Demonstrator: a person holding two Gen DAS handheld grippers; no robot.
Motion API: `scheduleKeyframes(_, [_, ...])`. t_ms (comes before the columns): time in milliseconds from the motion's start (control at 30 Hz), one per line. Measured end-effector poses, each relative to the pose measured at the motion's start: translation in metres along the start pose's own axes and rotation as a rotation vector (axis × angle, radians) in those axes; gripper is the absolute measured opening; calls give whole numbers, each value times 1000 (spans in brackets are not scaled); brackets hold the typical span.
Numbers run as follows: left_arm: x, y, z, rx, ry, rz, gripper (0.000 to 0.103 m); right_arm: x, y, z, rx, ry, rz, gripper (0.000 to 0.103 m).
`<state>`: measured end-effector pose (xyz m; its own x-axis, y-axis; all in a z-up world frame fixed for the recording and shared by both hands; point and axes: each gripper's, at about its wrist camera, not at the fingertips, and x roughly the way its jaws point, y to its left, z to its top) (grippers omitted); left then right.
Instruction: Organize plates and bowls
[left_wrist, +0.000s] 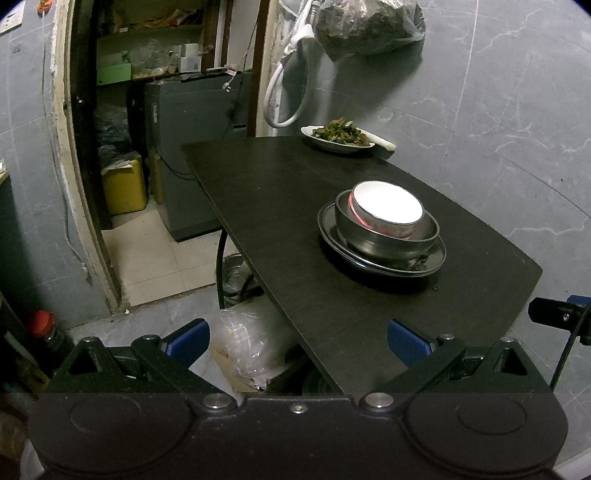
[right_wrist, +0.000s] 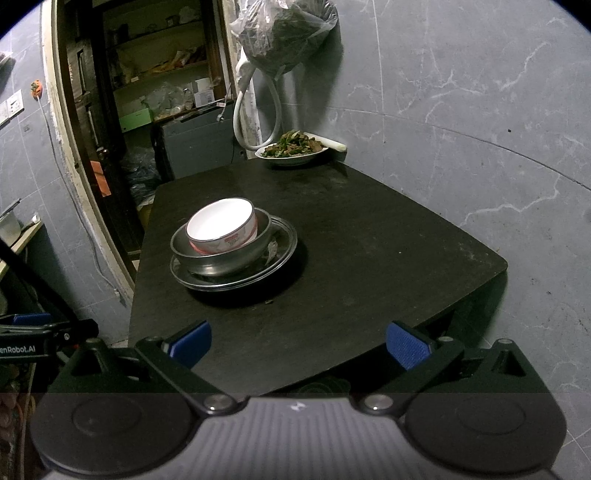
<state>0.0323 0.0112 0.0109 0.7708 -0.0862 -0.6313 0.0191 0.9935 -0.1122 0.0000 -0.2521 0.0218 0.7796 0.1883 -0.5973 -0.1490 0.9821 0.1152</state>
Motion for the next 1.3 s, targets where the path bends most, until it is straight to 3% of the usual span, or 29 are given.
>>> scheduleKeyframes(1300, [-5,-1,1,20,-8,4,102,-4,-6,-3,23,-20,15,103])
